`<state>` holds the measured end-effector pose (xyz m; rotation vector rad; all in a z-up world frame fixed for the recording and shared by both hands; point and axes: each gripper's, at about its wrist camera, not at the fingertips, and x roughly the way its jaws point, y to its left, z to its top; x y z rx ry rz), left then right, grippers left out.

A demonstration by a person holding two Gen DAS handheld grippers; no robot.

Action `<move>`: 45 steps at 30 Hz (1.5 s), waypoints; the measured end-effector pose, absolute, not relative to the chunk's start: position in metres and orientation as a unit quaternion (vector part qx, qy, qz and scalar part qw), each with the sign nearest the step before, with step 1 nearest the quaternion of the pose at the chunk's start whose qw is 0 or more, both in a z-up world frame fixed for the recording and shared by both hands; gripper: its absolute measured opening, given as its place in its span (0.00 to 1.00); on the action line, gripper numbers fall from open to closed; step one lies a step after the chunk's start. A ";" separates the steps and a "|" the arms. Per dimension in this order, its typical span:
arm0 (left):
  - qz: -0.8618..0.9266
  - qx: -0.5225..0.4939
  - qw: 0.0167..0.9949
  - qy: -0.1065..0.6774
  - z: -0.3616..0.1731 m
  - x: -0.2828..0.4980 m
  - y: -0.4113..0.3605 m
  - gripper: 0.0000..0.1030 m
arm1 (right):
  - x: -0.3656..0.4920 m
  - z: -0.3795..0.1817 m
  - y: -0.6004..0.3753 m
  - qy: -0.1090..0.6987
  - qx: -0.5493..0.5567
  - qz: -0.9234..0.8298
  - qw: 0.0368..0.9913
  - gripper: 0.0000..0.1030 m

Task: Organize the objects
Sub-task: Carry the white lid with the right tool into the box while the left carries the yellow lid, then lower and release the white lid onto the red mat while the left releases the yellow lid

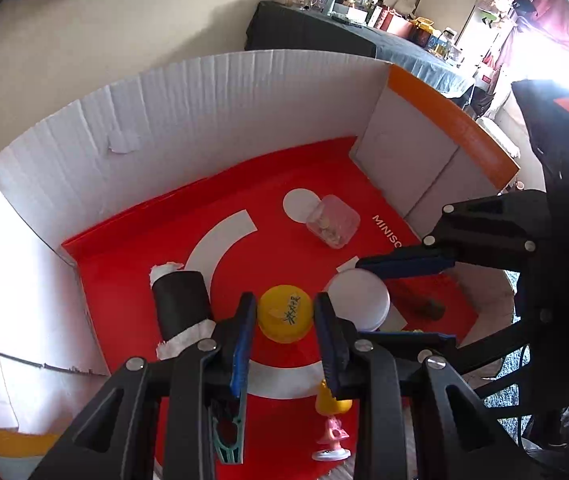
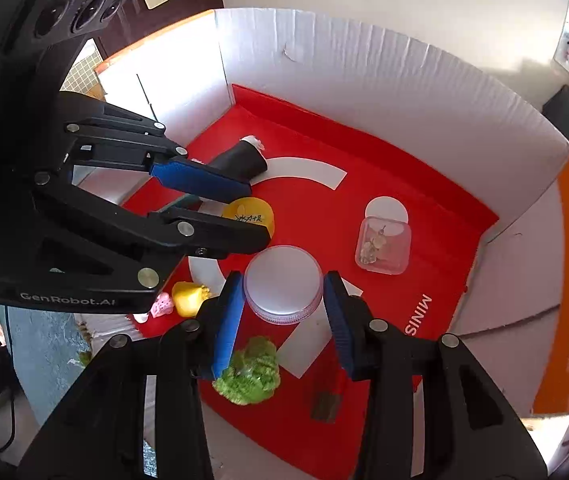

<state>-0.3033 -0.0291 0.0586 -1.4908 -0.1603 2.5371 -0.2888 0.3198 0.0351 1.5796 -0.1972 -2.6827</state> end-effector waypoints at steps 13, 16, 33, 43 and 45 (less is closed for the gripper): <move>0.843 -0.525 0.102 -0.057 0.043 -0.310 -0.035 0.30 | -0.294 0.016 0.315 -0.049 0.544 -0.837 0.026 0.38; 0.842 -0.526 0.104 -0.060 0.042 -0.310 -0.036 0.30 | -0.293 0.013 0.314 -0.049 0.546 -0.836 0.028 0.38; 0.837 -0.533 0.109 -0.068 0.039 -0.315 -0.044 0.30 | -0.280 0.009 0.306 -0.035 0.547 -0.836 0.027 0.39; 0.836 -0.532 0.110 -0.076 0.043 -0.309 -0.048 0.30 | -0.274 0.007 0.301 -0.033 0.546 -0.837 0.026 0.39; 0.836 -0.533 0.110 -0.077 0.043 -0.309 -0.048 0.30 | -0.273 0.007 0.299 -0.033 0.546 -0.837 0.026 0.39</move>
